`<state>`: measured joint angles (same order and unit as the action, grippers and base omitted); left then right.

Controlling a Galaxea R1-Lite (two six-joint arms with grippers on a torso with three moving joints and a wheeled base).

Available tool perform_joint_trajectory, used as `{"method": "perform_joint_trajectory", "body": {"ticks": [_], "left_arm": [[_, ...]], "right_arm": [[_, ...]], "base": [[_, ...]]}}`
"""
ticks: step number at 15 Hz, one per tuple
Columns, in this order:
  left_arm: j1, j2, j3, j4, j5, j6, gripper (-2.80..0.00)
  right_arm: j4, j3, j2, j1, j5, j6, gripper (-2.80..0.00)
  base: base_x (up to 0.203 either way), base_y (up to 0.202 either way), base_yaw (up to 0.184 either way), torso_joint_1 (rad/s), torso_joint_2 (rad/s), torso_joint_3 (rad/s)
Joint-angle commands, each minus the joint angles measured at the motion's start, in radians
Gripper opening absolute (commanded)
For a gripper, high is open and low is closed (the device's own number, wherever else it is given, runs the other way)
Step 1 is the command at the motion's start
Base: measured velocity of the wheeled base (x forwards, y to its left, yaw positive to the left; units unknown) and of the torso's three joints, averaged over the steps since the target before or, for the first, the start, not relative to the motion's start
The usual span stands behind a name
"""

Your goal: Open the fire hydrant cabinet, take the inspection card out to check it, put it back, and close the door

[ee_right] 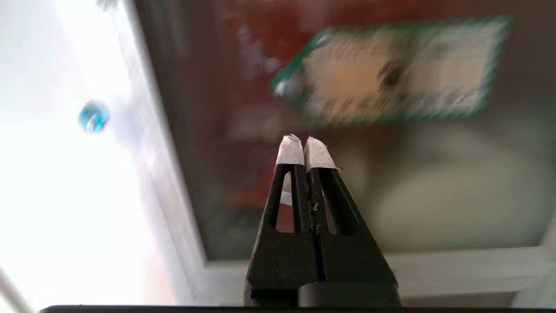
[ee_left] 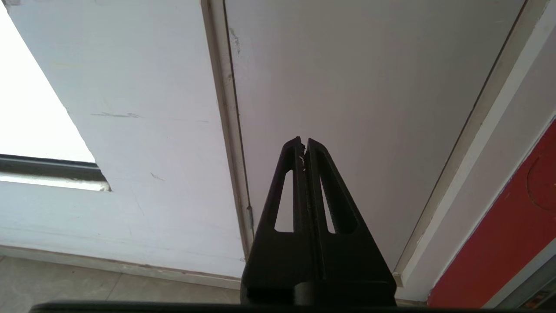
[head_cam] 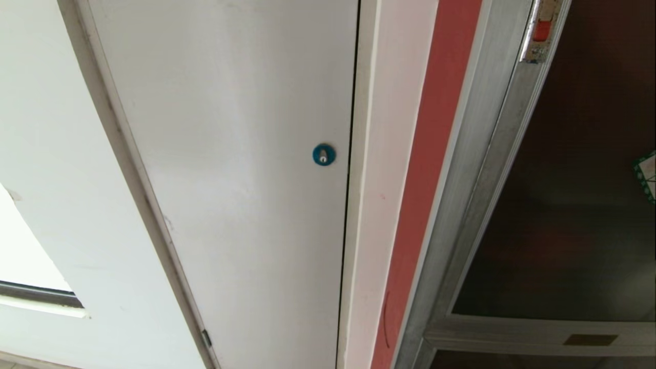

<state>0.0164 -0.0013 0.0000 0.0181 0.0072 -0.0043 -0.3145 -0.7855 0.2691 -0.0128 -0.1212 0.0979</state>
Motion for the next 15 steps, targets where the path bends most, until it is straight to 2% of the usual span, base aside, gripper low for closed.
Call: {"method": "perform_joint_trajectory", "body": {"ticks": [1,5,10,12,15], "left_arm": [[0.000,0.001,0.006,0.000,0.000,0.000,-2.80],[0.000,0.001,0.006,0.000,0.000,0.000,-2.80],[0.000,0.001,0.006,0.000,0.000,0.000,-2.80],[0.000,0.001,0.006,0.000,0.000,0.000,-2.80],[0.000,0.001,0.006,0.000,0.000,0.000,-2.80]], "right_arm": [[-0.002,0.103,-0.123,0.002,0.077,-0.001,-2.80],[0.052,0.353,-0.248,0.006,0.123,-0.051,-2.80],[0.345,0.714,-0.270,0.007,0.077,-0.130,-2.80],[0.421,0.785,-0.271,0.007,0.077,-0.177,-2.80],[0.301,0.784,-0.271,0.007,0.135,-0.175,-2.80]], "base": [[0.000,0.000,0.000,0.000,0.00,0.000],[0.000,0.000,0.000,0.000,0.00,0.000],[0.000,0.000,0.000,0.000,0.00,0.000],[0.000,0.000,0.000,0.000,0.00,0.000],[0.000,0.000,0.000,0.000,0.00,0.000]]}}
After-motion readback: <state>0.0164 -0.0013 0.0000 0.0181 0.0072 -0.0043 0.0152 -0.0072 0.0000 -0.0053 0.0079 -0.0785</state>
